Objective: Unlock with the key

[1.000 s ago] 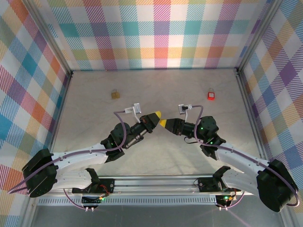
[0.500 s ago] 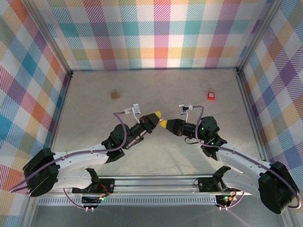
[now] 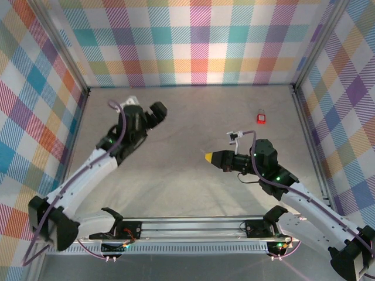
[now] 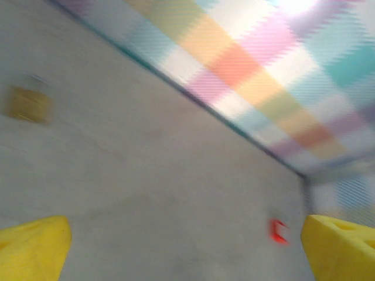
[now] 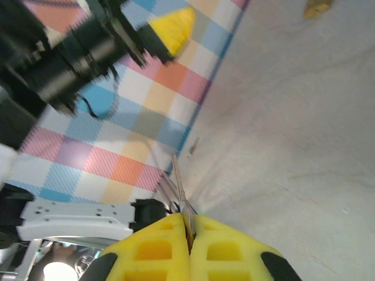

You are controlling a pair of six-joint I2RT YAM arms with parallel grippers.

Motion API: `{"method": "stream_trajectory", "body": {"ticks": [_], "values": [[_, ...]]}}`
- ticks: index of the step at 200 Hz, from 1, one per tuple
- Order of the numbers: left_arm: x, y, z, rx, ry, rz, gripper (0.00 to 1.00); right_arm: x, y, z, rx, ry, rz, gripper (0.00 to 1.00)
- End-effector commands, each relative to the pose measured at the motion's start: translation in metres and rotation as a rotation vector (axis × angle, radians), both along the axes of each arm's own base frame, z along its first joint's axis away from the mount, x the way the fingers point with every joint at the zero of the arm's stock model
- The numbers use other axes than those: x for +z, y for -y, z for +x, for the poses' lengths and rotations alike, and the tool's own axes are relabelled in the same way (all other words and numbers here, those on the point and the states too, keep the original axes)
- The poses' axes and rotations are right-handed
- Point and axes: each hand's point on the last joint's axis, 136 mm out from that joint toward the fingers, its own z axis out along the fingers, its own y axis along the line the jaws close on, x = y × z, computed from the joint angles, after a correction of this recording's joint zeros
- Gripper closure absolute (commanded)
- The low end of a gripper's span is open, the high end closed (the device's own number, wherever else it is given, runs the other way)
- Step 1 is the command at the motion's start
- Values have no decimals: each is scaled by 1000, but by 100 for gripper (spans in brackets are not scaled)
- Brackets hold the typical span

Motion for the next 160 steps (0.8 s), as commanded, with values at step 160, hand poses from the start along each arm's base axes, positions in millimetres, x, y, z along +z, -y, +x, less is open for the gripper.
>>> {"method": "stream_trajectory", "body": {"ticks": [160], "values": [[-241, -101, 146, -72, -825, 440, 14, -64, 20, -24, -9, -144, -196, 100]]}}
